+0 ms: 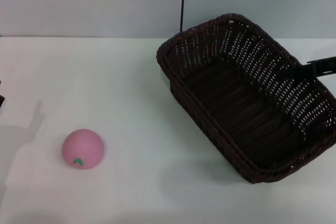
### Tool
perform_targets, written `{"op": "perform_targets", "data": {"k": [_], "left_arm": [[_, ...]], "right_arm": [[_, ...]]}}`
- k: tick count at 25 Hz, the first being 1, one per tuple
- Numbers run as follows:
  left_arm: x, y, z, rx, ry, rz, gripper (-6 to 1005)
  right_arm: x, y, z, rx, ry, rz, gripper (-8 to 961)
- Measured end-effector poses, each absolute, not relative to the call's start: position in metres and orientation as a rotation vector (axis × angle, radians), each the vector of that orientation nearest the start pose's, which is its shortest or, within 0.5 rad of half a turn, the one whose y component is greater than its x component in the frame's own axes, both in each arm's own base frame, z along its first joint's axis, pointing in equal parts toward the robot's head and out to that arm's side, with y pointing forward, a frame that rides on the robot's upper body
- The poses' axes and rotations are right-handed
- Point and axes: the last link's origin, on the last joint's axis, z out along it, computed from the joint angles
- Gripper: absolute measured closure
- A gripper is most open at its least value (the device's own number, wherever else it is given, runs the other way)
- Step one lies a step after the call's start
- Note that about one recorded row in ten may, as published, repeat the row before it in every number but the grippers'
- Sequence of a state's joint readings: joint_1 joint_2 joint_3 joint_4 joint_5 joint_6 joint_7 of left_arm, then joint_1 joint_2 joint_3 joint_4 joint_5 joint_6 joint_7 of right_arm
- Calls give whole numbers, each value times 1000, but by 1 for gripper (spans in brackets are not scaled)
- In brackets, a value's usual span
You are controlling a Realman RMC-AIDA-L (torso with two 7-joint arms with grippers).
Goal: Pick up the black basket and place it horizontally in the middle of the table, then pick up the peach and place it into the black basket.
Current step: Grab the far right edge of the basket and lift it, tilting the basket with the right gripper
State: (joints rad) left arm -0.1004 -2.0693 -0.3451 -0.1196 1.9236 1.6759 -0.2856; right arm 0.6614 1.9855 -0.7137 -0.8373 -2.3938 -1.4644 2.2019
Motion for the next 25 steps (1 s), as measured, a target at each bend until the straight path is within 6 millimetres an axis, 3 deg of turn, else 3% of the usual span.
{"op": "perform_targets", "data": {"k": [12, 18, 25], "left_arm": [[-361, 187, 8, -1488, -507, -898, 174], [-360, 186, 8, -1488, -503, -902, 175], [-361, 178, 11, -1473, -494, -907, 177]], "right_arm": [[276, 380, 42, -2439, 1339, 106, 495], [270, 379, 40, -2458, 1275, 71, 719], [246, 371, 50, -2576, 1063, -26, 790]]}}
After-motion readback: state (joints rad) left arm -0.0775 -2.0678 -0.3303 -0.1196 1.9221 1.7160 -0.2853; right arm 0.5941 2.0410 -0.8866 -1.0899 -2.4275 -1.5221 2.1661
